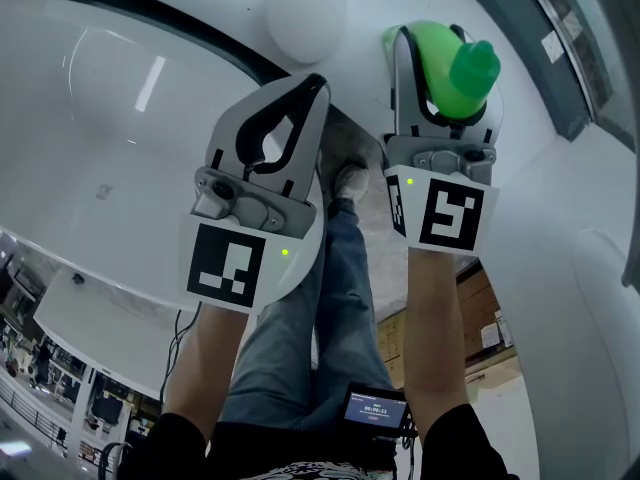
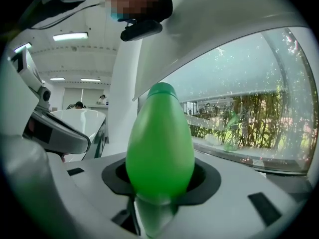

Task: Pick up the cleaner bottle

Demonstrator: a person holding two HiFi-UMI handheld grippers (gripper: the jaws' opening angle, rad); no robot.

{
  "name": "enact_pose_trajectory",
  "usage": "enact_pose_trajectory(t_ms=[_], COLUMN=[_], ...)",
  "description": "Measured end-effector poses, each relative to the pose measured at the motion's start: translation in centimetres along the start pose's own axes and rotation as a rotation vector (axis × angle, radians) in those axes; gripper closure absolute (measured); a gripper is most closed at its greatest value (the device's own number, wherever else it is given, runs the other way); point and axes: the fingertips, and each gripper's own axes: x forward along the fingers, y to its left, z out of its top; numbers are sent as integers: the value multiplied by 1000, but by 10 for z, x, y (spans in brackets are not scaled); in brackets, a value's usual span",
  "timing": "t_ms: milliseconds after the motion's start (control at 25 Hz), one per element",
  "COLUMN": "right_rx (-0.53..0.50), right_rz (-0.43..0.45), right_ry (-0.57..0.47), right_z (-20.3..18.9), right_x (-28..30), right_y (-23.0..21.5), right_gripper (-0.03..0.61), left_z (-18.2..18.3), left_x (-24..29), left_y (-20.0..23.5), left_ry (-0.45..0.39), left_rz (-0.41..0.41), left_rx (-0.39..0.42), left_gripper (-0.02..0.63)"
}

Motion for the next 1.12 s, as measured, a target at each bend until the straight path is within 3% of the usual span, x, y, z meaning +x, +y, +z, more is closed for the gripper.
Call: enact_pose_trajectory(t_ms=[1120], right_rx=[48], right_rz=[14], right_ry=[13], right_z=[0], right_x=[-5], right_y=[-6], right_gripper=[373], left_z=[-9], left_x=[-1], left_y=[0], left_ry=[16], left_rz=[-11], left_rx=[31], left_gripper=[595])
